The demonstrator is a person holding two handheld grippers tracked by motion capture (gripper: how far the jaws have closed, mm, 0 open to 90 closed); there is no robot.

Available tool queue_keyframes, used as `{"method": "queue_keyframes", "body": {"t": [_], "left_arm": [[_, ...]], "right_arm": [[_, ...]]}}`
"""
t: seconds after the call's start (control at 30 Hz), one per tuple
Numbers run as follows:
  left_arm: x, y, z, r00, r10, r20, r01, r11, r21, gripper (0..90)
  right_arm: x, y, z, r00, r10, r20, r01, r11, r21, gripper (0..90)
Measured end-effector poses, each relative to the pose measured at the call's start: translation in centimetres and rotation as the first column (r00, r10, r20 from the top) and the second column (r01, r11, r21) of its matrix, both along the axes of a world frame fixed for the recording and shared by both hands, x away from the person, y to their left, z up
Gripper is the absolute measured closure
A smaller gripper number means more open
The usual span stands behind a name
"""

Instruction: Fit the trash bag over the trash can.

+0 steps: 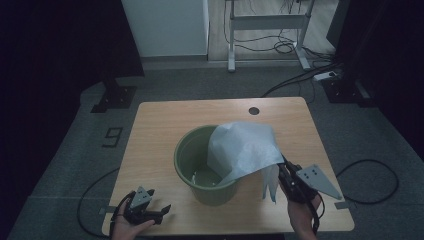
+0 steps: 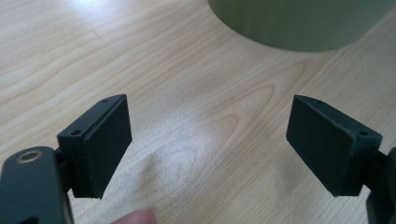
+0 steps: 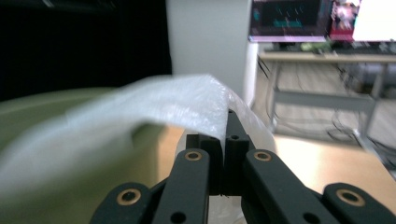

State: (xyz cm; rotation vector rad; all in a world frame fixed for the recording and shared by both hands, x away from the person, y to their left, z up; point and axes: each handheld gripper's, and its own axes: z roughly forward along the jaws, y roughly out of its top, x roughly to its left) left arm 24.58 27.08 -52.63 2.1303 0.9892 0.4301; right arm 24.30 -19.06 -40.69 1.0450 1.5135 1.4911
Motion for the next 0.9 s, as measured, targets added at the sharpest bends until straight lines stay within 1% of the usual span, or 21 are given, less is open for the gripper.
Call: {"method": "queue_keyframes", "body": {"t": [0.1,0.2,0.27,0.33,0.4,0.43,0.57,0.63,0.73,0.83,0.9], "left_arm": [[-0.1,-0.1,0.1,1.0000,-0.003,0.004,0.003,1.0000,-0.007,13.7],[0.0,0.0,0.1,1.0000,-0.001,-0.003,0.001,0.9999,-0.010,13.8],[0.0,0.1,0.0,1.0000,0.001,-0.007,-0.001,0.9999,-0.013,13.9],[0.0,0.2,0.0,1.0000,0.000,-0.008,0.000,0.9998,-0.018,14.0],[0.0,0.2,0.1,1.0000,0.000,-0.006,0.000,0.9998,-0.019,14.0],[0.0,0.3,0.1,1.0000,-0.001,-0.006,0.001,0.9998,-0.021,14.0],[-0.2,0.5,0.6,0.9999,0.008,0.011,-0.007,0.9994,-0.033,14.1],[-0.3,0.7,1.1,0.9995,0.018,0.027,-0.016,0.9988,-0.047,14.1],[-0.7,0.7,2.4,0.9972,0.049,0.056,-0.045,0.9967,-0.067,14.1],[-1.2,0.4,3.5,0.9954,0.055,0.079,-0.048,0.9944,-0.094,14.4],[-1.7,0.0,4.6,0.9939,0.056,0.095,-0.044,0.9921,-0.117,14.5]], "right_arm": [[0.6,0.6,2.3,0.9988,0.017,0.046,-0.018,1.000,0.022,88.8],[0.9,1.8,4.0,0.9952,0.055,0.081,-0.058,0.998,0.037,88.8],[0.7,2.6,4.8,0.9917,0.081,0.100,-0.085,0.996,0.035,88.8],[0.4,3.9,5.2,0.9853,0.126,0.115,-0.129,0.991,0.019,88.8],[0.2,4.9,5.1,0.9806,0.159,0.114,-0.159,0.987,-0.008,88.8],[0.2,5.5,4.8,0.9779,0.181,0.105,-0.179,0.984,-0.025,88.8],[0.3,6.9,3.3,0.9717,0.231,0.048,-0.228,0.972,-0.058,88.7],[0.3,7.1,2.7,0.9688,0.246,0.027,-0.245,0.968,-0.059,88.7],[0.2,7.4,1.9,0.9636,0.267,0.005,-0.267,0.962,-0.063,88.6],[0.1,7.4,1.6,0.9595,0.282,-0.002,-0.281,0.958,-0.064,88.5],[0.1,7.4,1.4,0.9579,0.287,0.000,-0.287,0.956,-0.065,88.5]]}}
